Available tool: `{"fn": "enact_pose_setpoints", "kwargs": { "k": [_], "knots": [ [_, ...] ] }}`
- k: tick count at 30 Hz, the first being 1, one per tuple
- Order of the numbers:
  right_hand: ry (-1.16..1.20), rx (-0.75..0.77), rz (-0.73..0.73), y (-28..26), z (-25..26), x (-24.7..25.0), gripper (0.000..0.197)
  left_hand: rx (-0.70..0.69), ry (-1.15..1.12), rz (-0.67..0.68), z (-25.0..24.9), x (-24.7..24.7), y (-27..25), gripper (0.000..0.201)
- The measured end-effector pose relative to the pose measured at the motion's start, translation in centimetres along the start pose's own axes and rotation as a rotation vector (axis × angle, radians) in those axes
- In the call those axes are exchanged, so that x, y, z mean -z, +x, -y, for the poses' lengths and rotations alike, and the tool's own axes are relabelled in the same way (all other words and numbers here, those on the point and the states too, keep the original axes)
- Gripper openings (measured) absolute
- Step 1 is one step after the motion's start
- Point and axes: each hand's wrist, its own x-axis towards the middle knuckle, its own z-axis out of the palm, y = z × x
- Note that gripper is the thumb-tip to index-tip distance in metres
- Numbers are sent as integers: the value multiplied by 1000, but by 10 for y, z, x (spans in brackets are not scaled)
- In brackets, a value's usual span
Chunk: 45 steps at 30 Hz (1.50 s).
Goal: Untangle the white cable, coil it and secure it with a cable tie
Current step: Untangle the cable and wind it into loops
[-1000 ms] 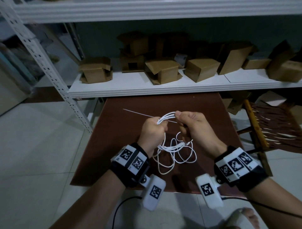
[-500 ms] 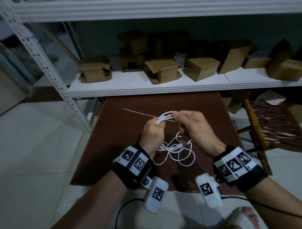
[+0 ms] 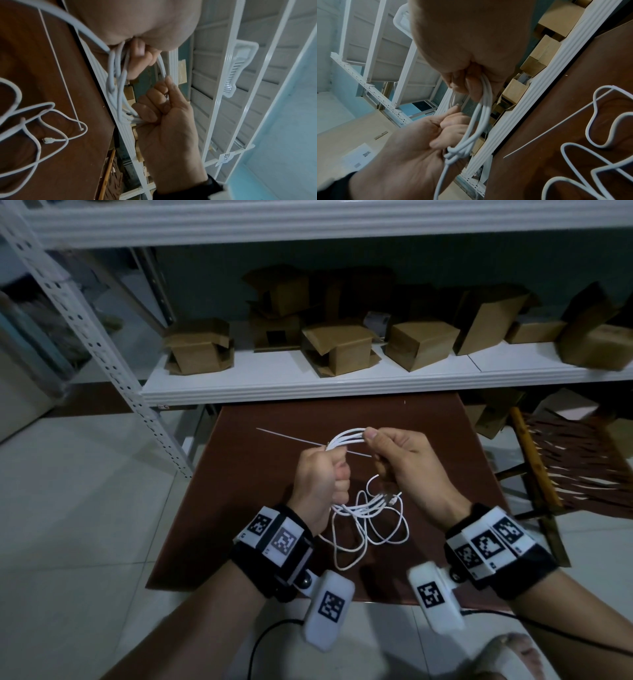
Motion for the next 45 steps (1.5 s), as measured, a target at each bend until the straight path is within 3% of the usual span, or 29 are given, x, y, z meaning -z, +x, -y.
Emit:
{"fn": "enact_pose_setpoints", "kwargs": {
  "k": [6, 11, 18, 24, 28, 32, 40, 45],
  "knots": [
    [93, -57, -46, 2, 2, -1, 42, 99, -237, 157, -12, 5, 0, 53],
    [355, -92, 20, 3, 2, -6, 34, 90, -377, 202, -14, 3, -3, 61],
    [695, -79, 81, -5, 1, -15, 24, 57, -587, 140, -20, 1, -5, 63],
    [581, -18, 33, -5, -5, -27, 16, -35, -684, 64, -18, 5, -5, 58],
    [529, -87, 57, -3, -10, -31, 38, -70, -683, 63, -20, 8, -3, 57],
    [425, -271, 202, -4, -20, -37, 72, -84, -665, 47, -21, 9, -4, 55],
    [324, -303, 313, -5, -16, -32, 66, -107, -588, 58, -24, 13, -4, 54],
    [306, -275, 255, -7, -4, -26, 43, -121, -541, 44, -26, 16, -4, 55]
  ]
}}
